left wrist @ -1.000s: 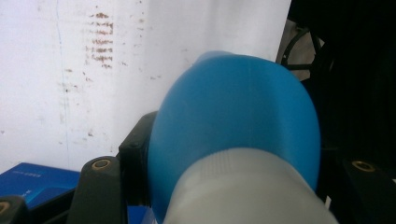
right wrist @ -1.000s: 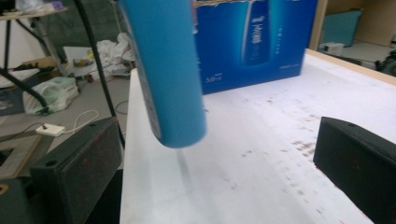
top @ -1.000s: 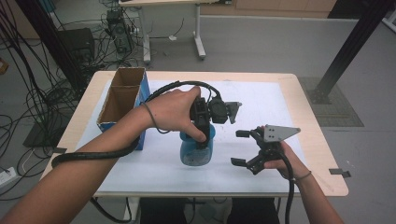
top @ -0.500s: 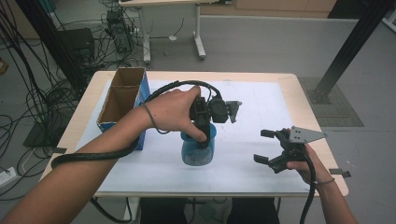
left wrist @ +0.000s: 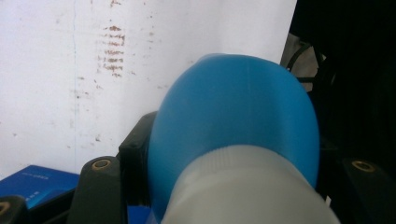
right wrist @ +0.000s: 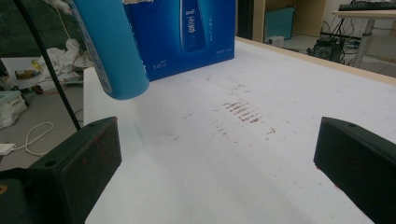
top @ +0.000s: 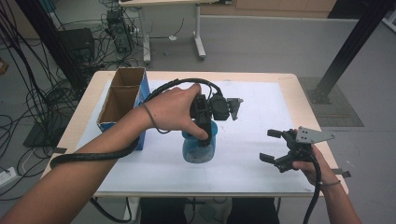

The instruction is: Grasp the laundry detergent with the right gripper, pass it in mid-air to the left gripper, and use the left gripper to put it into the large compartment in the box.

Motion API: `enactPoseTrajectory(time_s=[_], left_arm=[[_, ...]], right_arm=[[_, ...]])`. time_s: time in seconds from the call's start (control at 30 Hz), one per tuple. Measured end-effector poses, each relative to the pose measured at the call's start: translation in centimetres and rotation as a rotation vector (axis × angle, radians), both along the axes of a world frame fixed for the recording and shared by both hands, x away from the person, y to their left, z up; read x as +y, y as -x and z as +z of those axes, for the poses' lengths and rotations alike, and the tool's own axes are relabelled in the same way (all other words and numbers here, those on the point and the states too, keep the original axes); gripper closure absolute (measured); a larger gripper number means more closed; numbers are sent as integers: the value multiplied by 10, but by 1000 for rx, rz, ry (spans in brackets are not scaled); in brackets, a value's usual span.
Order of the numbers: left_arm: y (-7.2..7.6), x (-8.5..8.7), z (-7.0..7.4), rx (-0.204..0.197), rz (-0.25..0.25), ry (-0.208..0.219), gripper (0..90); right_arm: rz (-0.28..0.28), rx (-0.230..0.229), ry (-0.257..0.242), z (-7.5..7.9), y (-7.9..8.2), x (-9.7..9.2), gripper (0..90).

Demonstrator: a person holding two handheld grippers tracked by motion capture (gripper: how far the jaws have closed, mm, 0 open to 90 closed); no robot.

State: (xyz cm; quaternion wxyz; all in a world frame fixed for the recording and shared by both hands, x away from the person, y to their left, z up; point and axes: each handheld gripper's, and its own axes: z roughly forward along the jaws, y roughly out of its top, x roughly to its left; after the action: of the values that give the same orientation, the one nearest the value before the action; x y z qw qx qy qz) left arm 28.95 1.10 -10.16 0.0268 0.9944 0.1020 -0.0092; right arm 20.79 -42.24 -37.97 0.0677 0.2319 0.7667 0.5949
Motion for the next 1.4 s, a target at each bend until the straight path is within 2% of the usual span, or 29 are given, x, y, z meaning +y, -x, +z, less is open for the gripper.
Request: enactPoseTrajectory(time_s=[0.1, 0.2, 0.3, 0.43, 0.57, 0.83, 0.87, 0.97, 1.0, 1.13, 1.3, 1.4], left_arm=[[-2, 2, 5, 4, 33, 11, 376], [-3, 3, 12, -4, 80, 19, 376], [-3, 5, 18, -17, 106, 30, 376], [-9, 13, 26, -17, 210, 64, 376], [-10, 13, 35, -43, 267, 58, 376], [-26, 15, 42, -33, 396, 32, 376], [-27, 16, 44, -36, 402, 34, 376], [-34, 22, 52, -39, 463, 40, 376], [-34, 22, 52, -39, 463, 40, 377], [-41, 28, 61, -40, 524, 54, 377], [-47, 29, 68, -37, 560, 47, 377], [-55, 34, 75, -33, 602, 49, 377]], right_arm=[[-6, 3, 11, 0, 0, 1, 9], [-7, 8, 15, -1, 0, 1, 9], [-10, 9, 19, 0, 0, 1, 9], [-21, 8, 23, 0, 0, 1, 10], [-25, 12, 28, -1, 0, 0, 11], [-31, 9, 28, -1, -1, -1, 19], [-34, 7, 27, -1, -1, -1, 18], [-36, 8, 24, -1, -2, -2, 16], [-36, 8, 24, -1, -2, -2, 16], [-35, 14, 25, -2, -3, -2, 16], [-37, 7, 26, 0, -4, -2, 15], [-37, 3, 31, 2, -5, -3, 15]])
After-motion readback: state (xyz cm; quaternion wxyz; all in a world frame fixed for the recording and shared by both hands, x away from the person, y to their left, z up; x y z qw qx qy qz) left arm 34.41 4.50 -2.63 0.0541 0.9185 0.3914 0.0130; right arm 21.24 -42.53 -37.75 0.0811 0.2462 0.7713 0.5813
